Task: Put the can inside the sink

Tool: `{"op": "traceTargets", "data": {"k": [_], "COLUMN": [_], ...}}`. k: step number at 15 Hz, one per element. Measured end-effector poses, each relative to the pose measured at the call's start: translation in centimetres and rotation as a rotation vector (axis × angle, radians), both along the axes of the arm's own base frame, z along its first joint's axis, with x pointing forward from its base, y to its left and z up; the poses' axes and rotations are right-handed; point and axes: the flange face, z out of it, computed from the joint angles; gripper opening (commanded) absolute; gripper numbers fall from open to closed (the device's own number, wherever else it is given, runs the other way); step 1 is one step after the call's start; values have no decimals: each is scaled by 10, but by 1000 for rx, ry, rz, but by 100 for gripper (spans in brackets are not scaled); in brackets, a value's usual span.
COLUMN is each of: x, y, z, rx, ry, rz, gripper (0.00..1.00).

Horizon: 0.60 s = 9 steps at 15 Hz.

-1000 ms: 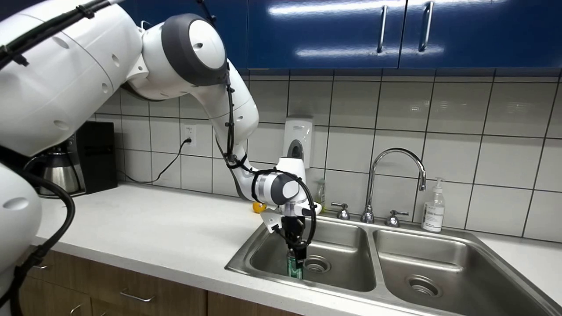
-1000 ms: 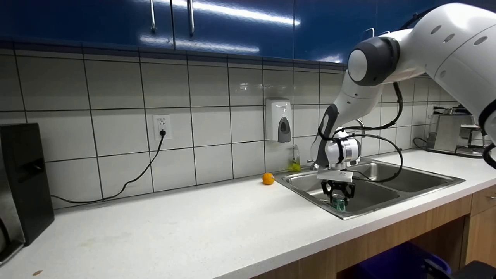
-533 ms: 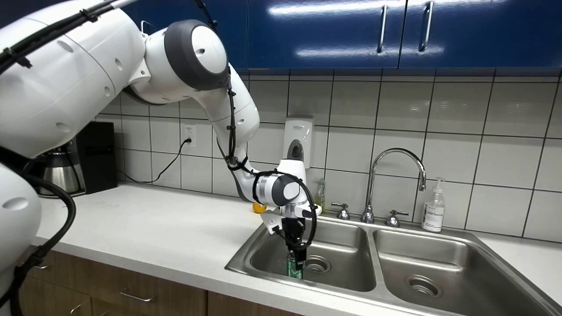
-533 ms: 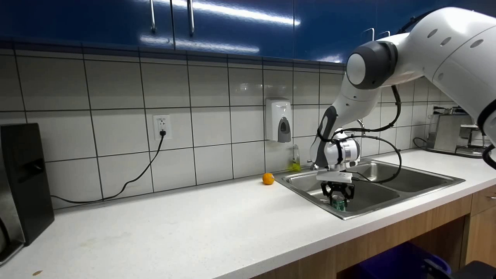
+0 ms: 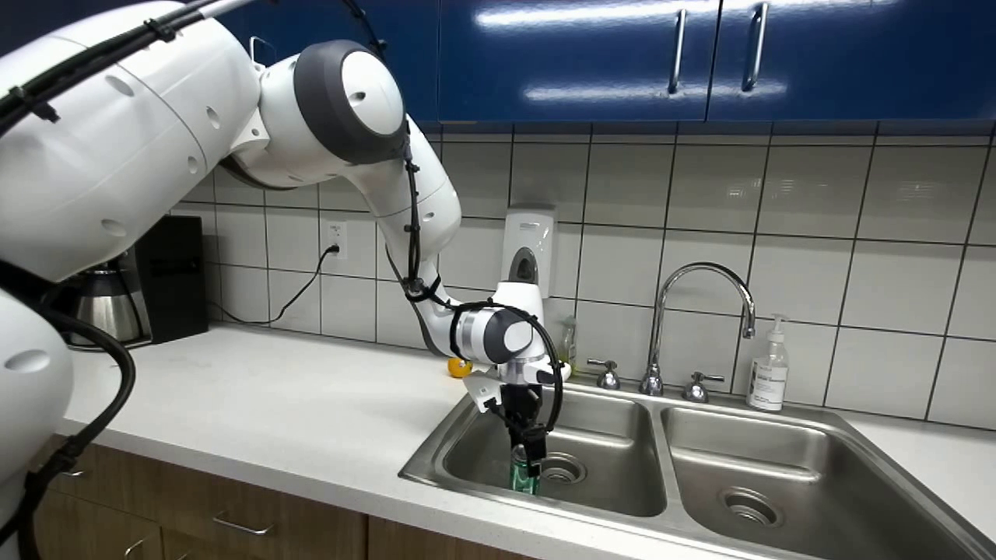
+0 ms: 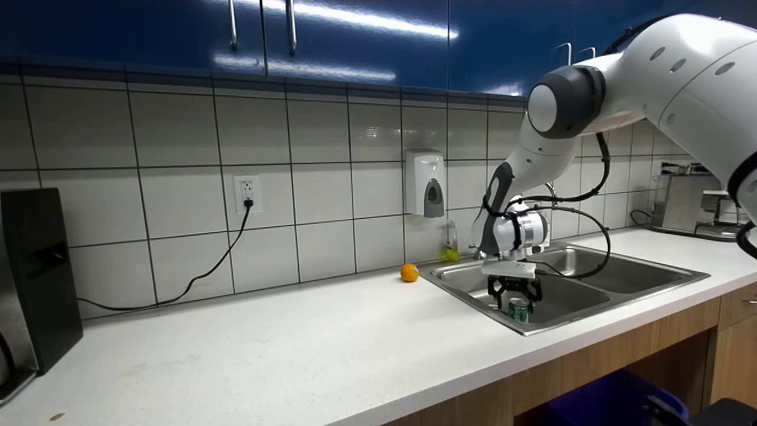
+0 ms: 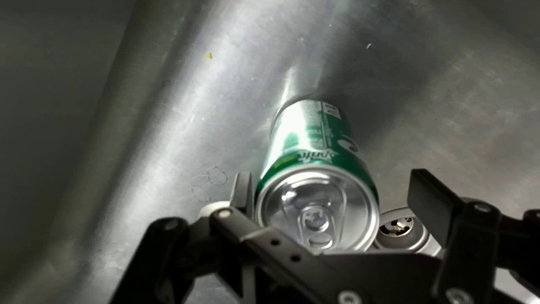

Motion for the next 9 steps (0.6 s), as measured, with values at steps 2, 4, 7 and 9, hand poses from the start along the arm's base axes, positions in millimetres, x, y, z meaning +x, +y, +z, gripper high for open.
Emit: {"op": "traceTargets", "data": {"k": [2, 4, 7, 9], "x": [1, 2, 2, 2], "y": [0, 0, -2, -3], "z": [1, 2, 3, 3], "rx": [0, 0, -1, -3], "ry": [-1, -3, 1, 4], "rz": [1, 1, -3, -8], "gripper": [100, 100, 100, 100]}}
